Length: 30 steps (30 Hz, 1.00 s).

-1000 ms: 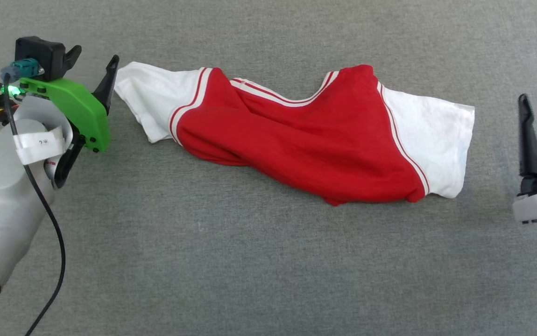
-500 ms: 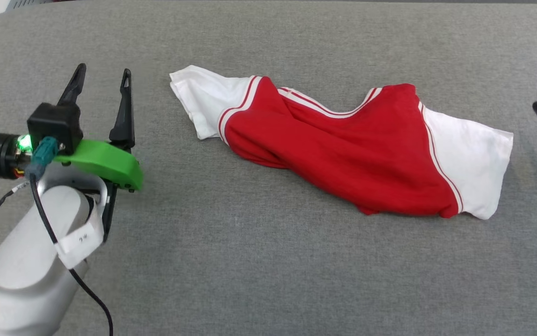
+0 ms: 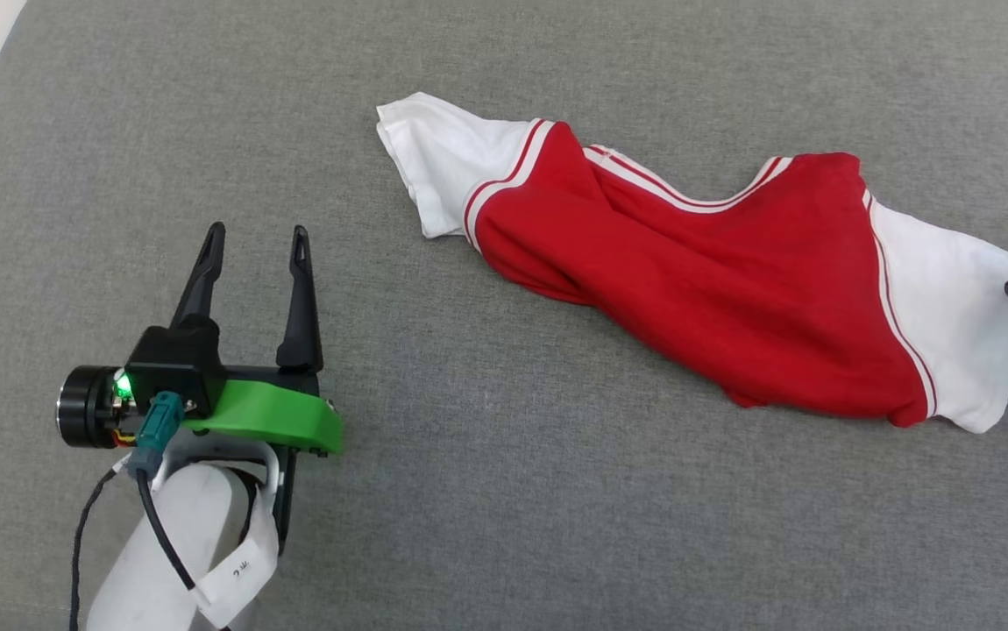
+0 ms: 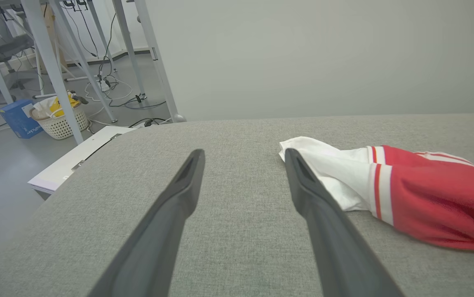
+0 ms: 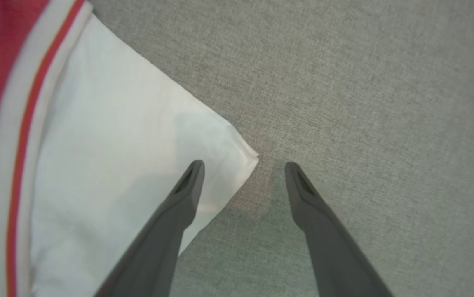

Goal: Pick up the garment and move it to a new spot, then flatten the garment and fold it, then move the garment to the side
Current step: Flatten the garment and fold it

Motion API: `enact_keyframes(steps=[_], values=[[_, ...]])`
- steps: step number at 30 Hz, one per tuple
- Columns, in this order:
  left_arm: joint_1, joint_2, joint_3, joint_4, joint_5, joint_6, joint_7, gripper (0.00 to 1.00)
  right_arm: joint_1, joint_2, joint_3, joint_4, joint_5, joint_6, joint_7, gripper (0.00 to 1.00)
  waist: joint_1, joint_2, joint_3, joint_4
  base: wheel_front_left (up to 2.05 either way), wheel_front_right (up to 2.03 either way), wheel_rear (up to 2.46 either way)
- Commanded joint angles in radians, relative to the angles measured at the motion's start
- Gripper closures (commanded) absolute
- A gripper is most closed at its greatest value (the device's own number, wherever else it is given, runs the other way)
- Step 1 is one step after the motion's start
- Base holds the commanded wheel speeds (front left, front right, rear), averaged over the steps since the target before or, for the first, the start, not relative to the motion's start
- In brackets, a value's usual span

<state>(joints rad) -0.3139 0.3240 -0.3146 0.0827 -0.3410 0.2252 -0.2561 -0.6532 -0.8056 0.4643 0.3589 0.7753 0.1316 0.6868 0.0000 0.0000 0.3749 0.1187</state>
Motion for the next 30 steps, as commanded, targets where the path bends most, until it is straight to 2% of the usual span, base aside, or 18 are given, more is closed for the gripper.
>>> enact_keyframes(steps=[1, 4, 9, 10, 11, 20, 30], values=[[0.016, -0.018, 0.014, -0.002, 0.017, -0.013, -0.006, 0.00, -0.016, 0.011, 0.016, 0.026, -0.009, -0.001, 0.001, 0.00, 0.0000, 0.0000, 0.019, 0.019, 0.00, 0.00, 0.00], [0.021, -0.055, 0.044, 0.003, 0.049, -0.042, -0.006, 0.00, -0.008, 0.034, 0.054, 0.092, -0.001, -0.001, 0.009, 0.00, 0.0000, 0.0000, 0.027, 0.032, 0.00, 0.00, 0.00], [0.023, -0.085, 0.102, 0.005, 0.090, -0.082, -0.006, 0.00, -0.006, 0.051, 0.111, 0.142, 0.010, -0.001, -0.031, 0.00, 0.0000, 0.0000, 0.027, 0.030, 0.00, 0.00, 0.00], [0.022, -0.090, 0.118, 0.004, 0.098, -0.089, -0.006, 0.00, -0.012, 0.053, 0.117, 0.146, 0.016, -0.001, -0.057, 0.60, 0.0000, 0.0000, 0.025, 0.026, 0.00, 0.00, 0.00], [0.024, -0.093, 0.130, 0.004, 0.103, -0.095, -0.006, 0.00, -0.017, 0.055, 0.120, 0.150, 0.020, -0.001, -0.080, 1.00, 0.0000, 0.0000, 0.023, 0.021, 0.00, 0.00, 0.00], [-0.004, -0.091, 0.224, 0.048, 0.138, -0.176, -0.006, 0.00, -0.075, 0.021, 0.050, 0.205, 0.057, -0.001, -0.370, 1.00, 0.0000, 0.0000, -0.016, -0.018, 0.00, 0.00, 0.00], [-0.138, -0.038, 0.242, 0.143, 0.168, -0.274, -0.006, 0.00, 0.032, -0.022, -0.042, 0.214, 0.118, -0.001, -0.528, 1.00, 0.0000, 0.0000, -0.048, -0.052, 0.00, 0.00, 0.00]])
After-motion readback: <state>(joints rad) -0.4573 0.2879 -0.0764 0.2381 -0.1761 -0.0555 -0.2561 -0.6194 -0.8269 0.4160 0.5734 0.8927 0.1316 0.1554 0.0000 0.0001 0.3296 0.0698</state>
